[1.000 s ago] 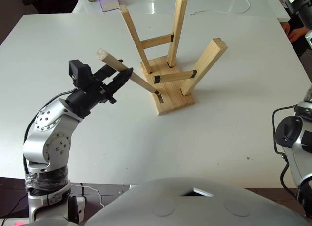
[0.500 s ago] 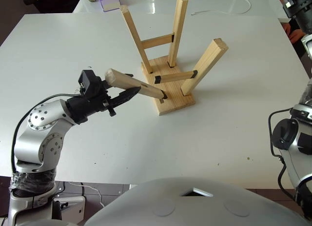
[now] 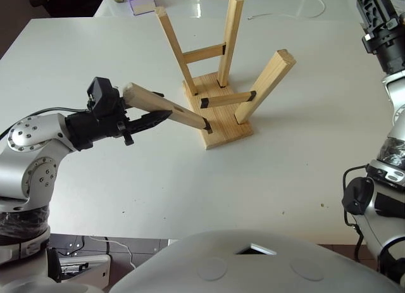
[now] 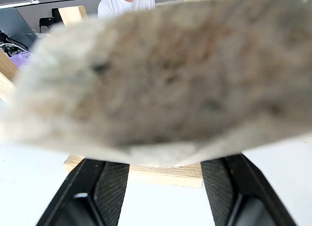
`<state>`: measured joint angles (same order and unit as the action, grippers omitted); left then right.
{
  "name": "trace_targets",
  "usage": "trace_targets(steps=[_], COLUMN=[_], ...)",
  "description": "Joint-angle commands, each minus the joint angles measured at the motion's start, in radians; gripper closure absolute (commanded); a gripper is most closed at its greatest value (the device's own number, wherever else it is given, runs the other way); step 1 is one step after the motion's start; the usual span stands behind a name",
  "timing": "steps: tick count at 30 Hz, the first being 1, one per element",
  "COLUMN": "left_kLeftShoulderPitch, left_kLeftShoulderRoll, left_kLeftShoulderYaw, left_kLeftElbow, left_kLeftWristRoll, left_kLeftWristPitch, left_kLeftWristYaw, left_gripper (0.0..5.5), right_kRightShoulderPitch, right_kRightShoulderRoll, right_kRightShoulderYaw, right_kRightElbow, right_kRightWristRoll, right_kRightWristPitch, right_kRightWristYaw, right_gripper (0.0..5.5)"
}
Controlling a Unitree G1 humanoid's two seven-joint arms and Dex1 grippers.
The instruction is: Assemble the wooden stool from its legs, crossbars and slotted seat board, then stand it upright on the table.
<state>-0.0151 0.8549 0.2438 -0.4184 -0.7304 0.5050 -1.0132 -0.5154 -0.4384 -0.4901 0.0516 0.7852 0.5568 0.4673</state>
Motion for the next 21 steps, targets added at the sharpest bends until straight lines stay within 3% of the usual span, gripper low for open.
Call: trace_targets(steps=[1, 9, 21], left_kLeftShoulderPitch=[-0.059, -0.162, -0.493], left_kLeftShoulderRoll=[0.035, 0.049, 0.085], left_kLeftShoulderYaw=[-0.035, -0.126, -0.363], left_kLeftElbow=[0.03, 0.123, 0.328], left_kLeftWristRoll=[0.015, 0.073, 0.259], left_kLeftWristPitch=[0.023, 0.002, 0.014], left_kLeftWristYaw=[-0.036, -0.118, -0.265], left_gripper=[3.46, 3.46, 3.46], right_kRightShoulderPitch=[0.037, 0.108, 0.328], right_kRightShoulderRoll=[0.029, 0.077, 0.188], right_kRightShoulderYaw=[-0.01, -0.002, 0.226], right_kRightElbow=[-0.053, -0.127, -0.411], right_kRightWristRoll=[0.021, 0.024, -0.082], right_kRightWristPitch=[-0.01, -0.011, -0.047], right_kRightWristYaw=[-0.03, -0.072, -0.134], right_gripper=[2.23, 2.23, 2.23])
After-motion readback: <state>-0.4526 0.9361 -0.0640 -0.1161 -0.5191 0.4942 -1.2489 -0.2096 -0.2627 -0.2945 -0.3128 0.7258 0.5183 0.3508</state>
